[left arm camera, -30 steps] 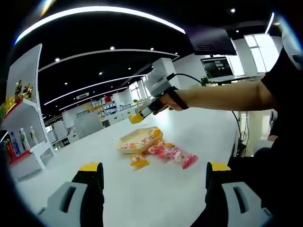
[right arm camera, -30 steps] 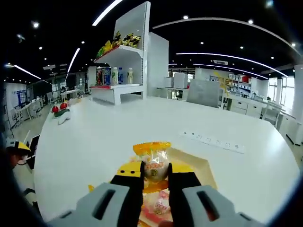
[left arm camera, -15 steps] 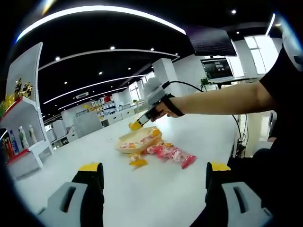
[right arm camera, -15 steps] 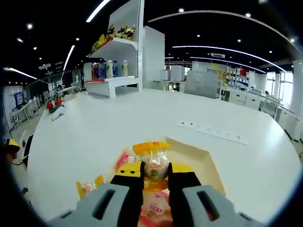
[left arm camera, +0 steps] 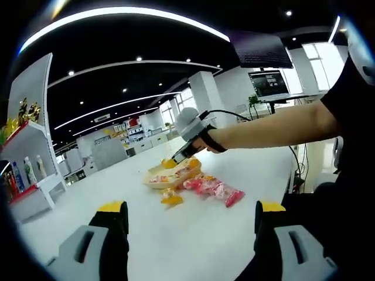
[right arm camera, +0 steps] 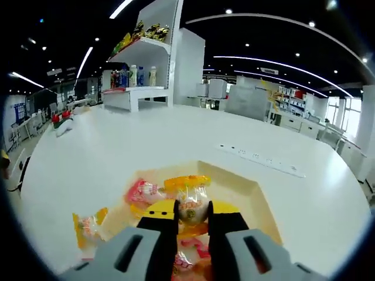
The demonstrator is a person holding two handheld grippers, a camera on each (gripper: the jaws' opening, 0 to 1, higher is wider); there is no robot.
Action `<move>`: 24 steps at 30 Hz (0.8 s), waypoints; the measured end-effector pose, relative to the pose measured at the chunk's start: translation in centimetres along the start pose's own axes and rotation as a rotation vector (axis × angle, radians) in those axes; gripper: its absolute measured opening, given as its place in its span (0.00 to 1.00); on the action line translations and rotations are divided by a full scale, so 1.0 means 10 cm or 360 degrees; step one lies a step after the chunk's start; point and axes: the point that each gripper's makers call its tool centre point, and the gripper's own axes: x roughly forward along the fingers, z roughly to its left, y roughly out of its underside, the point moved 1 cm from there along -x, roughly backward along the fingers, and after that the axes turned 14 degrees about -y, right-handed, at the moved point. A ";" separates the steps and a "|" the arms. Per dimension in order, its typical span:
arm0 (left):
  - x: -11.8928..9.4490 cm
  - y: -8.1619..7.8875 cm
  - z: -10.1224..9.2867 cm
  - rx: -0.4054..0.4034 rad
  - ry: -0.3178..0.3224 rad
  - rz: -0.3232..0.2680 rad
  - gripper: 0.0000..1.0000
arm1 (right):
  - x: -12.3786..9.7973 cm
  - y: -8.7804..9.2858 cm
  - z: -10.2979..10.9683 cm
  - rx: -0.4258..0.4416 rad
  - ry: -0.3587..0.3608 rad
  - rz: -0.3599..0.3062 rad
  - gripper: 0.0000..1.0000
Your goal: Pick up the marshmallows scattered on the table and place them into the bowl on the table
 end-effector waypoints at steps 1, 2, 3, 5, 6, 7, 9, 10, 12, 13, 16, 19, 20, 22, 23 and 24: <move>0.00 0.00 0.00 0.0001 -0.0001 0.0002 0.88 | 0.01 0.00 -0.02 -0.0016 -0.0002 0.0004 0.17; 0.00 0.01 0.00 -0.0001 0.0001 0.0003 0.88 | 0.01 -0.01 0.00 0.0020 -0.0029 -0.0005 0.17; 0.00 0.01 0.00 -0.0001 0.0001 0.0004 0.88 | 0.01 -0.01 0.00 0.0027 -0.0034 -0.0008 0.17; 0.00 0.01 0.00 0.0001 0.0003 0.0004 0.88 | 0.03 -0.01 0.00 0.0015 -0.0034 -0.0004 0.17; 0.00 0.00 0.00 0.0002 0.0004 0.0003 0.88 | 0.03 -0.01 0.00 -0.0004 -0.0033 0.0003 0.17; 0.01 0.00 0.00 0.0001 0.0003 0.0002 0.88 | 0.05 0.01 0.00 -0.0015 -0.0031 0.0014 0.17; 0.01 0.00 -0.01 0.0003 0.0004 0.0001 0.88 | 0.06 0.04 -0.02 -0.0003 -0.0020 0.0028 0.17; 0.01 -0.01 -0.02 0.0004 0.0005 0.0000 0.88 | 0.06 0.04 -0.02 0.0005 -0.0023 0.0026 0.17; 0.01 -0.01 -0.02 0.0004 0.0005 -0.0004 0.88 | 0.06 0.03 -0.02 0.0023 -0.0025 0.0018 0.17; 0.00 -0.01 -0.02 0.0001 0.0004 -0.0003 0.88 | 0.05 0.03 -0.02 0.0027 -0.0024 0.0015 0.17; 0.00 0.01 -0.02 0.0002 0.0003 0.0000 0.88 | 0.05 0.00 -0.05 -0.0011 -0.0012 0.0011 0.17; 0.00 0.03 -0.04 0.0023 0.0010 0.0010 0.87 | 0.05 -0.01 -0.04 -0.0036 -0.0008 0.0010 0.17; 0.00 0.03 -0.05 0.0024 0.0013 0.0013 0.86 | 0.05 -0.01 -0.04 -0.0028 -0.0007 0.0008 0.17; 0.00 0.04 -0.05 0.0020 0.0017 0.0018 0.86 | 0.05 0.00 -0.04 0.0017 -0.0019 -0.0001 0.18; 0.00 0.04 -0.05 0.0016 0.0013 0.0016 0.86 | 0.05 0.00 -0.03 0.0020 -0.0031 -0.0002 0.18; -0.01 0.03 -0.04 0.0010 0.0004 0.0012 0.86 | 0.05 0.00 -0.01 0.0011 -0.0048 0.0000 0.18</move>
